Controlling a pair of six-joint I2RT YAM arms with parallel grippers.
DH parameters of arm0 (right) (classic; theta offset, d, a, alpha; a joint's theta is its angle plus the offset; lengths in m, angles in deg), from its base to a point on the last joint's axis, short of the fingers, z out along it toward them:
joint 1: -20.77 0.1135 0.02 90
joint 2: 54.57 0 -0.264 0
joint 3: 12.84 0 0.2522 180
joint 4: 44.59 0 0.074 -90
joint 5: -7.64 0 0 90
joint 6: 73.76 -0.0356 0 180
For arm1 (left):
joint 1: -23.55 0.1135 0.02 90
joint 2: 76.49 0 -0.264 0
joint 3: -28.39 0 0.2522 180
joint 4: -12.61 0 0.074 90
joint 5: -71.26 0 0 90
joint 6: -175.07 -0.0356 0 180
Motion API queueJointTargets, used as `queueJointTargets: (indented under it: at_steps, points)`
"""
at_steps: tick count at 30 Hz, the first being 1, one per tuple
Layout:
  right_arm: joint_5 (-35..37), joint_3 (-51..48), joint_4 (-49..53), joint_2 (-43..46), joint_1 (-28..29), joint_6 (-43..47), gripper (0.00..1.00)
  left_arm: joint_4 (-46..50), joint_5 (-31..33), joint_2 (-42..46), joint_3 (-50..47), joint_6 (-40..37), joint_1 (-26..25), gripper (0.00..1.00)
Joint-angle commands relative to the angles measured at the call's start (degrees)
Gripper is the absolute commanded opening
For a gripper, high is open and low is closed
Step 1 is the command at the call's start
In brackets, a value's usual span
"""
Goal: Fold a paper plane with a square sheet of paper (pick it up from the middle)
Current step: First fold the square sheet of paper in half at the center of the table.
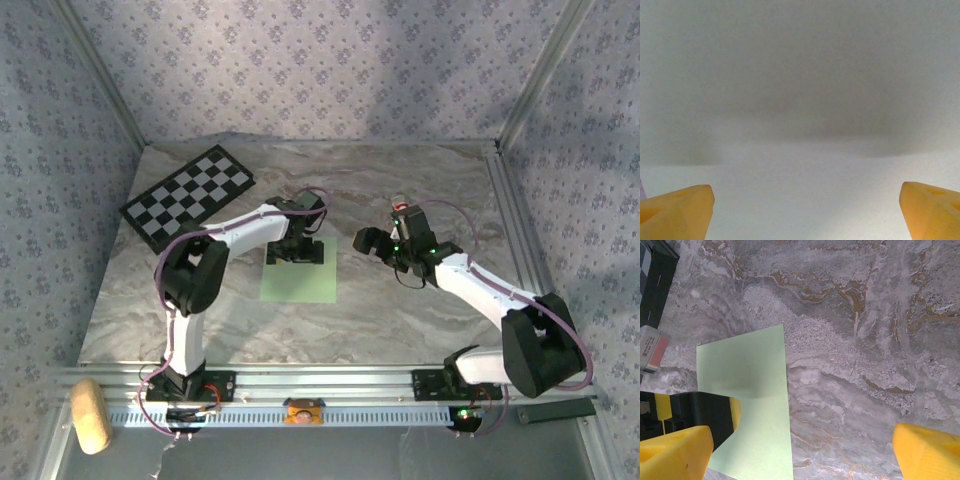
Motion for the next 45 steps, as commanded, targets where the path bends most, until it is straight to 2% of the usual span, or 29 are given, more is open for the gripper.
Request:
queueJointTargets:
  at_steps: [1, 35, 41, 45]
  points:
    - [-0.9, 1.72, 1.11, -0.64, -0.47, 0.95, 0.94, 1.84, -0.02, -1.61, 1.88, 0.73, -0.55, 0.95]
    - [-0.77, 0.79, 1.26, -1.2, -1.24, -0.98, 0.94, 1.14, 0.59, -8.3, -1.38, 2.33, -2.19, 0.94]
    - [-0.75, 1.12, 1.44, -1.31, -1.24, -1.01, 0.94, 1.29, 1.99, -6.71, -1.2, 2.35, -2.19, 0.91]
    - [-0.22, 1.36, 1.66, -1.15, -1.08, -1.41, 0.94, 0.6, 2.23, -5.09, -1.28, 2.18, -2.22, 0.84]
